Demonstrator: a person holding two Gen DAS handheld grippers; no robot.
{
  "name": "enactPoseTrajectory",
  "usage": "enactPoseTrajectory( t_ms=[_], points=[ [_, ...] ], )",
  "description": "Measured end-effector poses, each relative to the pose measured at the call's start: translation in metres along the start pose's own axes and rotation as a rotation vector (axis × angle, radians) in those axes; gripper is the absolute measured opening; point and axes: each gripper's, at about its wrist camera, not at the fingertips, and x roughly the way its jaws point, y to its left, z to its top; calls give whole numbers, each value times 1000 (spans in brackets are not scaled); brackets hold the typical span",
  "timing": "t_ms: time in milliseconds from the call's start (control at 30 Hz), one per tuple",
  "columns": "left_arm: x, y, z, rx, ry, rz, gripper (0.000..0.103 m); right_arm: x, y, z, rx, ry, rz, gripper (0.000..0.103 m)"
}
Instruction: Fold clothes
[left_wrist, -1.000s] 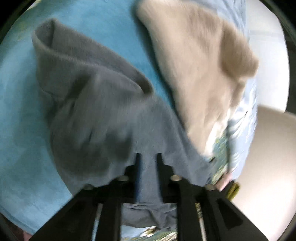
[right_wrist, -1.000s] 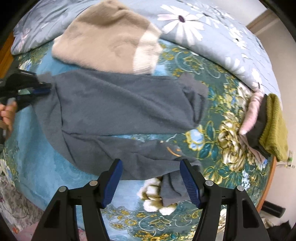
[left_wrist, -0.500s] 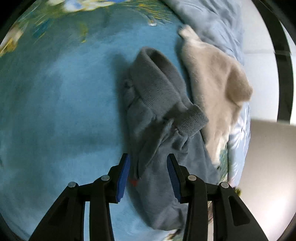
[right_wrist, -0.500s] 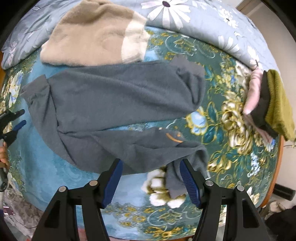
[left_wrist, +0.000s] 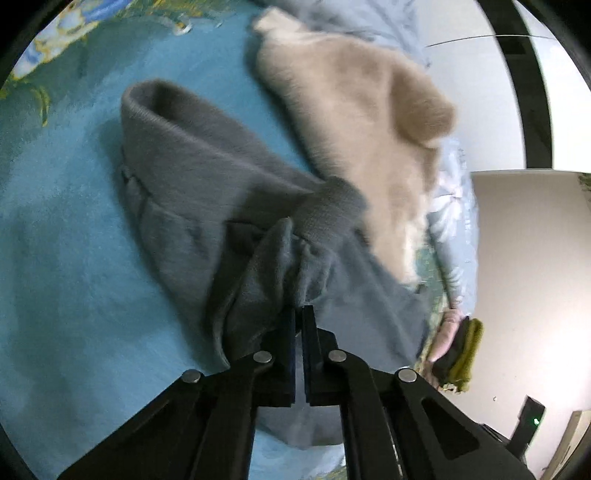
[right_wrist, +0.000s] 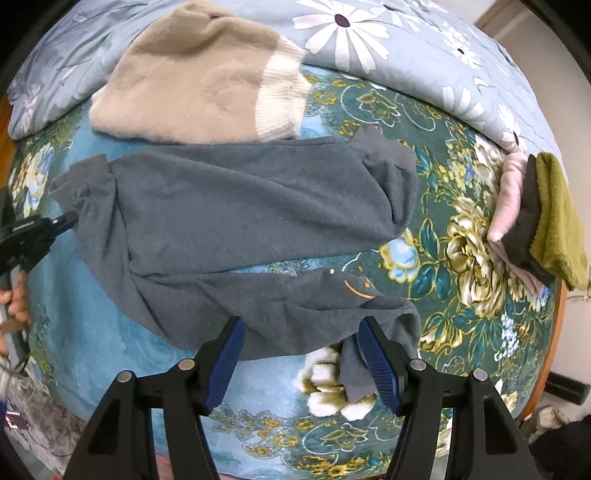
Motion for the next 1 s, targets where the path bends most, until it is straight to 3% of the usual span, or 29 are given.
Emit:
enactPoseTrajectory(
  t_ms=[100, 267, 367, 467, 667, 700, 733, 767, 833, 933, 1000],
  points=[
    [-28, -17, -17, 21, -67, -1, 1, 0, 3, 0, 23, -6, 27, 68],
    [-101, -28, -31, -56, -256, -139, 0, 0, 11, 0, 58, -21, 77, 68],
    [-125, -19, -24, -88, -297, -120, 0, 0, 14, -3, 72, -31, 99, 68],
    [-131, 0, -22, -123, -283, -50, 0, 3, 12, -13, 101, -34, 116, 68],
    [-110, 39, -26, -205, -206, -20, 0, 7, 2, -36, 119, -19, 107, 68],
    [-103, 42, -26, -206, -182, -18, 3, 8, 0, -39, 118, -16, 100, 68],
    [-93, 43, -25, -203, -153, -11, 14, 8, -3, -41, 119, -13, 94, 68],
    [-85, 43, -24, -198, -136, 0, 32, 8, -7, -42, 121, -9, 88, 68],
    [-66, 38, -22, -166, -102, 11, 46, 7, -13, -42, 131, -4, 79, 68],
    [-37, 28, -15, -104, -47, 33, 46, 4, -22, -40, 149, 1, 67, 68],
    [-20, 21, -7, -60, -25, 92, 46, 2, -24, -36, 149, 2, 58, 68]
  ],
)
